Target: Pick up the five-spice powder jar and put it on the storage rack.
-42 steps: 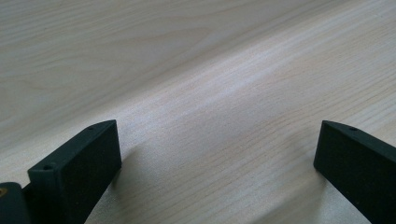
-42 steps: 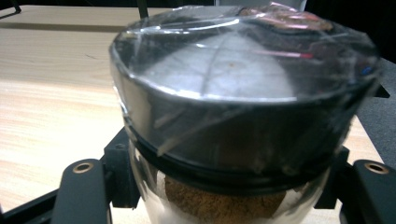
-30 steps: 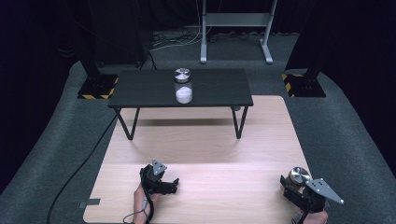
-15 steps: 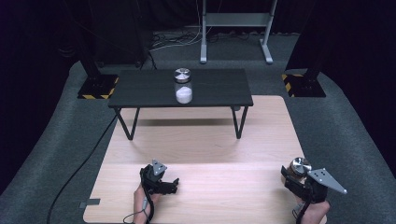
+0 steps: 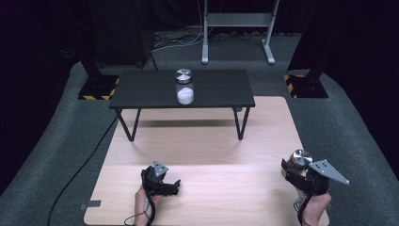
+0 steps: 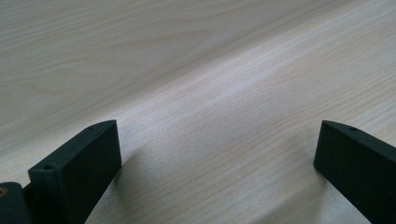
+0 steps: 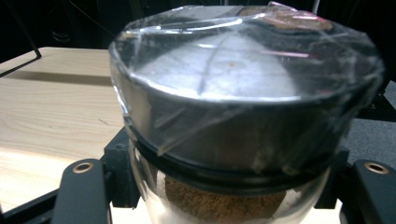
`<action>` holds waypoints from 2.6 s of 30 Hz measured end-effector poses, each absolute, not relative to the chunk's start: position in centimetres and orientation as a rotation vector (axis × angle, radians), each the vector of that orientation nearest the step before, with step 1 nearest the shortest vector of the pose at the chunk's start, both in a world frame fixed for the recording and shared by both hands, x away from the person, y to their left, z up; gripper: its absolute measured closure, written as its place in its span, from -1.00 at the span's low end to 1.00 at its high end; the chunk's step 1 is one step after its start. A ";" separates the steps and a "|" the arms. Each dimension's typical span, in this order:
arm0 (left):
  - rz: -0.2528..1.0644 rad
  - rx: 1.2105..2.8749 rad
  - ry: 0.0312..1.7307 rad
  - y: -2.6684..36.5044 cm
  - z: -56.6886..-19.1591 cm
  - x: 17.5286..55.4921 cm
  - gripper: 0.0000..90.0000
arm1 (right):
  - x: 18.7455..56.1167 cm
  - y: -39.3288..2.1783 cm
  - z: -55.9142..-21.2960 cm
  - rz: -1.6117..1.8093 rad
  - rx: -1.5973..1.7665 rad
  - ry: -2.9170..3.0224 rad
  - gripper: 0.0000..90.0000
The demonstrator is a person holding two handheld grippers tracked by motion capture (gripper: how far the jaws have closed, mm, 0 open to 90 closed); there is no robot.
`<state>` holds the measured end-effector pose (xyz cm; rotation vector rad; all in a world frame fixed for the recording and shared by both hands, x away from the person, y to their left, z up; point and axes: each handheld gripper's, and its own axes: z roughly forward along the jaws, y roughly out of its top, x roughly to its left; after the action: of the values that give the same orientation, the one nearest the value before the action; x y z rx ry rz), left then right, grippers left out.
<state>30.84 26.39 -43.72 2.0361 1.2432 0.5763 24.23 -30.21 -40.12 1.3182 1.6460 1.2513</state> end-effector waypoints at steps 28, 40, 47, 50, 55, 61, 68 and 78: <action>0.572 2.036 1.243 26.4 -43.7 30.9 -0.99 | 27.6 -28.9 -35.6 1.268 1.184 1.715 -0.35; 0.578 2.035 1.241 26.4 -43.7 30.8 -0.99 | 29.5 -28.2 -33.8 1.299 1.132 1.756 -0.35; 0.581 2.035 1.239 26.4 -43.8 30.8 -0.98 | 30.4 -27.7 -32.6 1.311 1.089 1.777 -0.35; 0.580 2.035 1.238 26.4 -43.8 30.8 -0.98 | 30.8 -27.5 -32.1 1.316 1.077 1.782 -0.35; 0.579 2.034 1.239 26.4 -43.8 30.8 -0.98 | 31.6 -27.2 -31.5 1.322 1.058 1.798 -0.35; 0.579 2.035 1.237 26.4 -43.8 30.8 -0.98 | 32.5 -26.9 -30.8 1.337 1.043 1.812 -0.35; 0.580 2.038 1.233 26.4 -43.7 30.8 -0.98 | 33.4 -26.6 -29.9 1.364 1.023 1.819 -0.35; 0.574 2.036 1.234 26.4 -43.8 30.8 -0.98 | 34.7 -26.3 -28.7 1.380 1.001 1.837 -0.35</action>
<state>30.81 26.44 -43.75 2.0364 1.2338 0.5743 34.74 -26.26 -28.66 1.0005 1.8368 1.3796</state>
